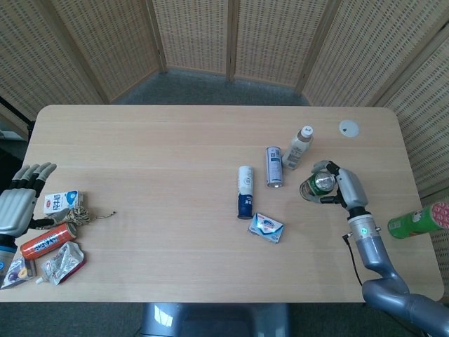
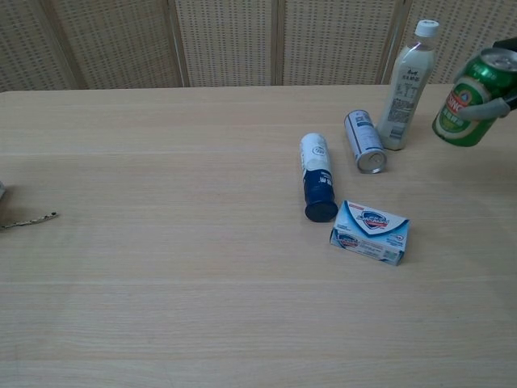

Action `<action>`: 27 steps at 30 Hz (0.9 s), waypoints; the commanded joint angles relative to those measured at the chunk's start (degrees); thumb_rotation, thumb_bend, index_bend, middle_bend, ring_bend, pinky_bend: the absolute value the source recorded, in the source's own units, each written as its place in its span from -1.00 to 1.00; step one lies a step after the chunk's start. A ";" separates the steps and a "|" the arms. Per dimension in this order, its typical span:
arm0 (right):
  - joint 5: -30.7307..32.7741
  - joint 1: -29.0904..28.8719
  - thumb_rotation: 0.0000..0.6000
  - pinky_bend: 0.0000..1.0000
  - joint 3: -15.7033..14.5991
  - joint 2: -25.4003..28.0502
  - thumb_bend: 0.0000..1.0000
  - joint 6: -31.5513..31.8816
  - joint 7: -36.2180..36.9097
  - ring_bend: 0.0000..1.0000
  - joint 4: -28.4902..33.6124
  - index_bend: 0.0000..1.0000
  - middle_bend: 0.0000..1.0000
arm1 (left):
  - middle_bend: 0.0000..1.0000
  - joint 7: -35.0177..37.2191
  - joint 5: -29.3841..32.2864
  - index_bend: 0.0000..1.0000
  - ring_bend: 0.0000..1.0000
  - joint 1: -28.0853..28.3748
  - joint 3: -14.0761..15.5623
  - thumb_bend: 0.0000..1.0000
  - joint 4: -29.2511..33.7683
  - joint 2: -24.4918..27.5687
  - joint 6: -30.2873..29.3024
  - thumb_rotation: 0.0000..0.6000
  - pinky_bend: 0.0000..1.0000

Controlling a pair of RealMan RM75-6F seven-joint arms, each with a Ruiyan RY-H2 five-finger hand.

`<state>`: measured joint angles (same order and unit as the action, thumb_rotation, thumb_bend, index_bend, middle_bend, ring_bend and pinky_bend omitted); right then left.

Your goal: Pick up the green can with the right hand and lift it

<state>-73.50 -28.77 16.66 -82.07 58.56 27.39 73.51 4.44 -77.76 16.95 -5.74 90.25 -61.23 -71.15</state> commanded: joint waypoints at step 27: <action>4.92 -2.77 1.00 0.18 8.92 16.25 -0.87 4.29 -8.96 0.00 23.05 -0.21 -0.33 | -1.00 2.11 -1.62 -1.00 -1.00 -1.24 0.66 -0.43 -1.76 -0.99 -1.51 0.46 -1.00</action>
<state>-68.64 -31.49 25.61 -65.88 62.81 18.50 96.51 6.57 -79.38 15.70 -5.08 88.47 -62.22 -72.66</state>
